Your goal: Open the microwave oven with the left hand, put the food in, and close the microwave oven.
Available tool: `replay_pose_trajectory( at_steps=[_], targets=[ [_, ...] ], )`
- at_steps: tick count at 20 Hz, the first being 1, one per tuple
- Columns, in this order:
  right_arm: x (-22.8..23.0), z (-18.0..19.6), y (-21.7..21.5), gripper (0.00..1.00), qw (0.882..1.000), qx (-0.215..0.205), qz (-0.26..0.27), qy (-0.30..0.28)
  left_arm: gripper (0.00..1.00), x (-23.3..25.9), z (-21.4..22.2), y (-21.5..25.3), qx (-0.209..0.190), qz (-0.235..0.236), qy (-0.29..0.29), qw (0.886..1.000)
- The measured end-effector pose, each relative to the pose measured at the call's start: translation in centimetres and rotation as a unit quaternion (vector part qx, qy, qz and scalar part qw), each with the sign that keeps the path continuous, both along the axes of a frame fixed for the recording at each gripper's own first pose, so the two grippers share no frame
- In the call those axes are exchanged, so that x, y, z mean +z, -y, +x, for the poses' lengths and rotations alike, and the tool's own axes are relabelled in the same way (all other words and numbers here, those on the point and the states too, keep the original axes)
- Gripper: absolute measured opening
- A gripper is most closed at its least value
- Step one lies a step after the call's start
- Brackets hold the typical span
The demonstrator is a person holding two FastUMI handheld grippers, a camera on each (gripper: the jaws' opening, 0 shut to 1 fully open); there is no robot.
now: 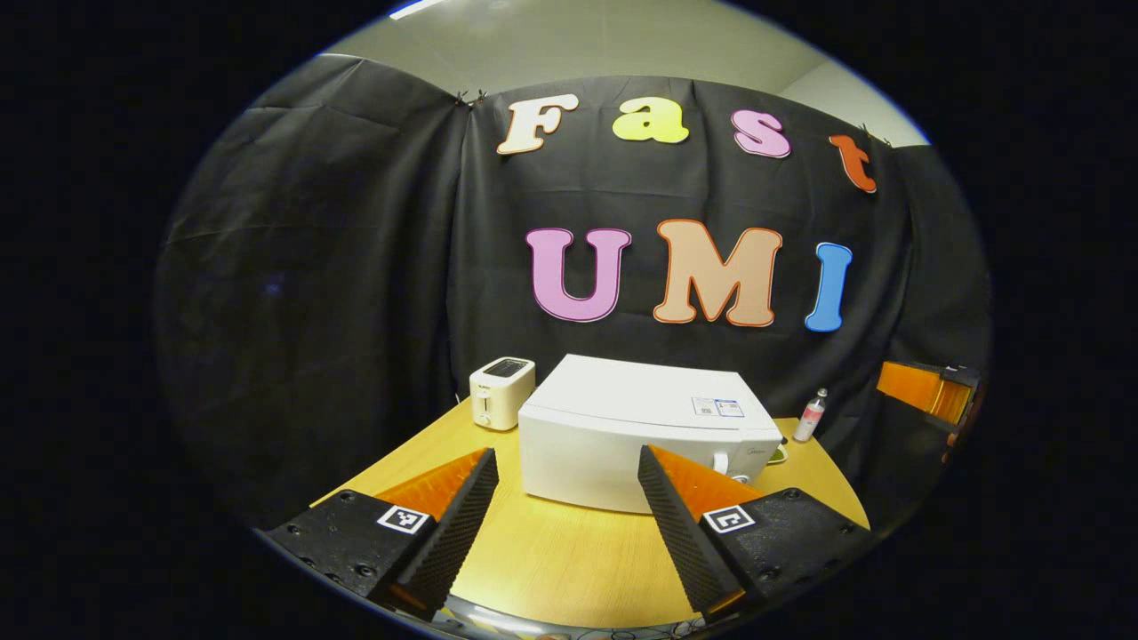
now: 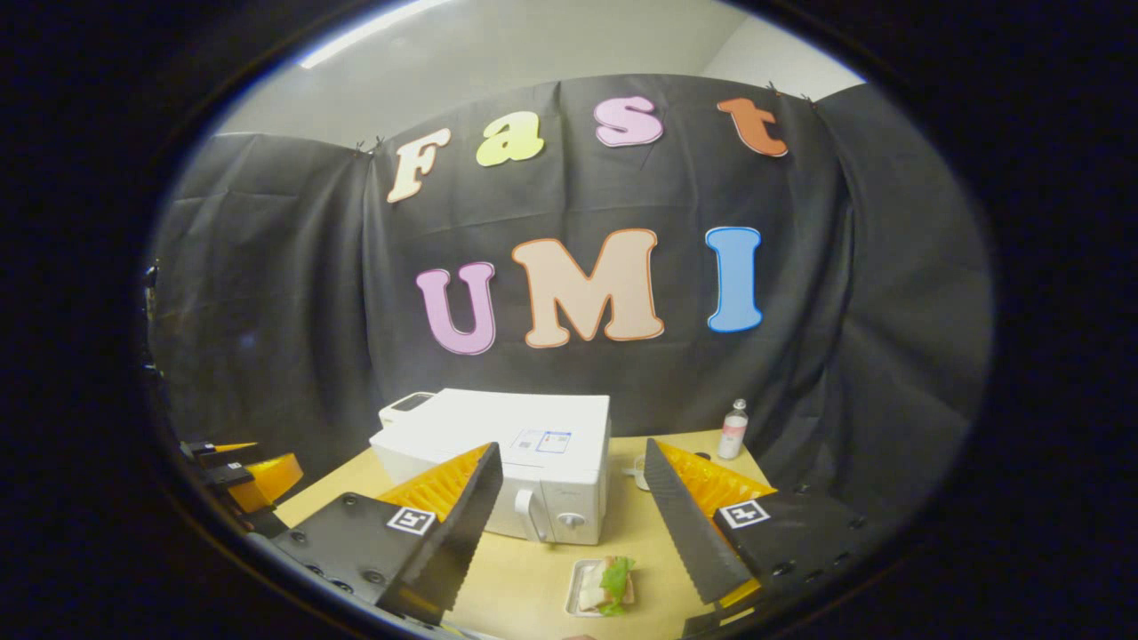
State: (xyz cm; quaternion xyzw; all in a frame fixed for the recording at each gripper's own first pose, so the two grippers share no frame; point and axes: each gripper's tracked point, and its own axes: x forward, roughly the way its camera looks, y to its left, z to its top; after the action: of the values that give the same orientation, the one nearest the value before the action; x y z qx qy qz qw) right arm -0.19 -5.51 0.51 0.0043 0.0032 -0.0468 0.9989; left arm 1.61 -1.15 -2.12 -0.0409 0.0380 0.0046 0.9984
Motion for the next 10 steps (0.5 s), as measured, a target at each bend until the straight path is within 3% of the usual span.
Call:
replay_pose_trajectory(
  at_steps=[8,9,10],
  targets=[
    [-0.6,1.6,-1.0,0.92,1.0,-0.006,0.006,0.0,0.96,-0.7,1.9,0.1,-0.014,-0.008,-0.005,1.0],
    [-0.6,1.7,-1.1,0.99,1.0,-0.007,0.005,0.0,0.96,-0.9,2.3,0.0,-0.018,-0.008,-0.009,1.0],
    [-0.8,1.7,-1.2,0.92,1.0,-0.011,0.003,-0.001,0.96,-1.3,2.7,0.2,-0.022,-0.009,-0.012,1.0]
  ],
)
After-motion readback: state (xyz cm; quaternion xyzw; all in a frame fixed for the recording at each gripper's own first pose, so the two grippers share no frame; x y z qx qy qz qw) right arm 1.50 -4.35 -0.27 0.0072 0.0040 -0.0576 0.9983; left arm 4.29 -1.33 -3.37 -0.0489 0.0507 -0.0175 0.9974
